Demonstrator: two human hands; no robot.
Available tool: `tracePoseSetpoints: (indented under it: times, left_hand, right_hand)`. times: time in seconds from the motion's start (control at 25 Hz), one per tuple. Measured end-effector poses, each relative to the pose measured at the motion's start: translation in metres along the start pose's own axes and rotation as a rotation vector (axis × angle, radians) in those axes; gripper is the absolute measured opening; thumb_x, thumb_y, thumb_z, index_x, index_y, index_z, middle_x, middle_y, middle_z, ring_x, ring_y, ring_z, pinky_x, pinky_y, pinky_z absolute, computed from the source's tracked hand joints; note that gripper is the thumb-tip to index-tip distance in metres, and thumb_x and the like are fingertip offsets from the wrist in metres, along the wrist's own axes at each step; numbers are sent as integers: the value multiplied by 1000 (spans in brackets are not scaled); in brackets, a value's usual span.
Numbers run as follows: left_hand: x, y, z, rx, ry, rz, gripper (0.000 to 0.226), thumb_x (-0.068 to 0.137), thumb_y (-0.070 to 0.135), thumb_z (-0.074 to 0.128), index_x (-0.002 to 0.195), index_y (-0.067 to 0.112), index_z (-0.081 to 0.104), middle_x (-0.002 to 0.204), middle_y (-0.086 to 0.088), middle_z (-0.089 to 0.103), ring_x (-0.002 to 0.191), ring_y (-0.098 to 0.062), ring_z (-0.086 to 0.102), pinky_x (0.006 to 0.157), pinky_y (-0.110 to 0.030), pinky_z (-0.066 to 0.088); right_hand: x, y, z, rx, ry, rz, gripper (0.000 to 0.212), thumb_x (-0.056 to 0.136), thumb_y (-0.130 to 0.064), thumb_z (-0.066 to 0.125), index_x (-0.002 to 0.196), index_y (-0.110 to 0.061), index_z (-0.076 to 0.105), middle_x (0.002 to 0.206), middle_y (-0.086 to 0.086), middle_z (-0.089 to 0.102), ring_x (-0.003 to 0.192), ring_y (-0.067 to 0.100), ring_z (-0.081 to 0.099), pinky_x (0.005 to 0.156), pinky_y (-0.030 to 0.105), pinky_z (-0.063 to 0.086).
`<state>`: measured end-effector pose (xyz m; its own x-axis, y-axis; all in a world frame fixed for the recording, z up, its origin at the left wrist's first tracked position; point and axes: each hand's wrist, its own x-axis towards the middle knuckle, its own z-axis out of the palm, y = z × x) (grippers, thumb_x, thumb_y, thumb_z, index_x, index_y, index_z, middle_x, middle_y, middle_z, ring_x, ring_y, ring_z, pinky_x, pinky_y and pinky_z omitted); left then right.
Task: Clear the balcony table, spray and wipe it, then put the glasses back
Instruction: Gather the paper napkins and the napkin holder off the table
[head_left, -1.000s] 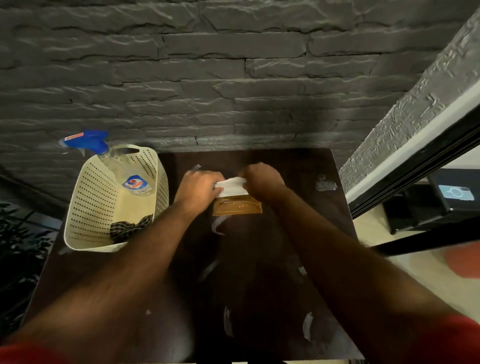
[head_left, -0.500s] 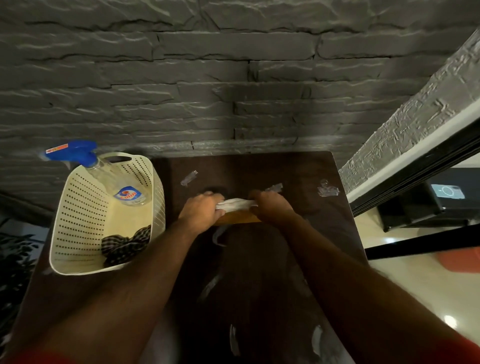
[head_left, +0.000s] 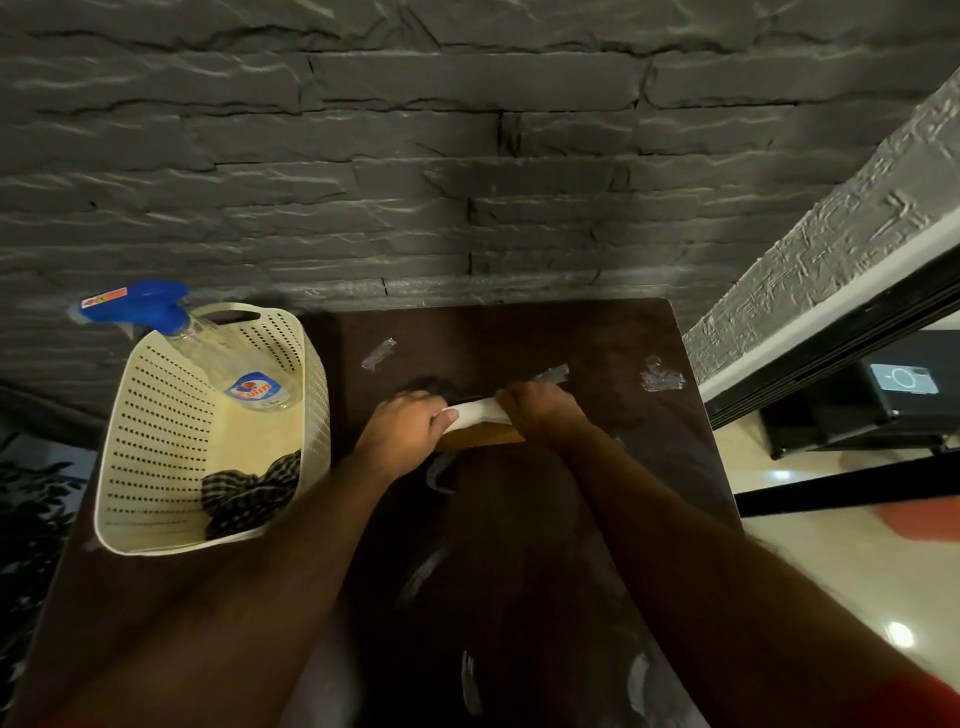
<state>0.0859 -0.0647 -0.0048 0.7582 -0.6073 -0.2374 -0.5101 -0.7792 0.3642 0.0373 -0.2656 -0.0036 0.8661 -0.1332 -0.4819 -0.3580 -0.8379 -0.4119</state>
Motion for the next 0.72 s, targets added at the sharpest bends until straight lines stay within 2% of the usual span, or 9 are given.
tracePoseSetpoints:
  times: [0.08, 0.16, 0.28, 0.36, 0.44, 0.52, 0.6, 0.64, 0.72]
  left_hand:
    - [-2, 0, 4, -31, -41, -78, 33, 101, 37, 32, 103, 18, 59, 102, -1, 59, 99, -19, 54, 82, -35, 38]
    - [0, 1, 6, -53, -67, -161, 34, 101, 37, 30, 103, 19, 59, 104, -2, 60, 101, -19, 54, 85, -37, 39]
    - [6, 2, 8, -42, -70, -275, 31, 98, 38, 33, 103, 22, 59, 104, -4, 63, 98, -21, 57, 84, -38, 40]
    - [6, -1, 8, -63, 47, -296, 24, 94, 38, 41, 105, 25, 58, 104, -2, 64, 99, -23, 59, 84, -38, 42]
    - [5, -1, 5, -95, 211, -215, 25, 90, 35, 49, 111, 25, 59, 108, 0, 62, 103, -23, 58, 87, -39, 44]
    - [1, 3, 1, -23, 290, -39, 33, 89, 43, 53, 117, 26, 60, 115, 3, 60, 110, -21, 54, 90, -40, 42]
    - [-5, 8, -1, 144, 232, 73, 48, 84, 56, 58, 124, 30, 58, 122, 7, 58, 114, -18, 51, 91, -38, 38]
    - [-6, 9, 0, 229, 172, 81, 54, 82, 58, 59, 129, 32, 54, 125, 8, 57, 116, -17, 49, 91, -37, 36]
    - [-6, 4, 6, 320, 105, 55, 52, 85, 51, 58, 134, 35, 49, 127, 10, 56, 117, -15, 48, 92, -34, 32]
  right_hand:
    - [6, 0, -1, -42, -79, 49, 34, 100, -39, 38, 111, -16, 62, 107, 8, 64, 95, 23, 61, 91, 43, 50]
    - [13, 2, 1, -91, -110, 100, 27, 97, -37, 44, 105, -16, 60, 105, 9, 64, 92, 22, 61, 92, 46, 52]
    - [17, 7, 3, -72, -39, 144, 27, 95, -39, 49, 103, -17, 61, 100, 7, 65, 88, 21, 62, 89, 46, 53]
    - [14, 10, 2, -31, 40, 144, 28, 95, -41, 49, 106, -17, 61, 98, 4, 64, 88, 20, 61, 87, 44, 52]
    - [10, 10, -4, 19, 184, 64, 27, 95, -39, 50, 105, -18, 61, 99, 4, 63, 86, 19, 59, 82, 40, 52]
    - [4, 10, -11, -2, 285, -130, 29, 92, -45, 53, 101, -20, 63, 100, 4, 64, 87, 20, 60, 75, 37, 52]
    - [-2, 7, -15, -122, 199, -293, 38, 86, -54, 59, 106, -23, 64, 107, 2, 64, 97, 21, 60, 79, 37, 50]
    - [-4, 5, -14, -212, 131, -321, 40, 85, -53, 62, 113, -25, 63, 113, 2, 64, 103, 21, 59, 84, 38, 50]
    - [-3, 5, -9, -327, 64, -308, 37, 90, -38, 62, 124, -25, 59, 122, 3, 64, 112, 23, 58, 92, 38, 48]
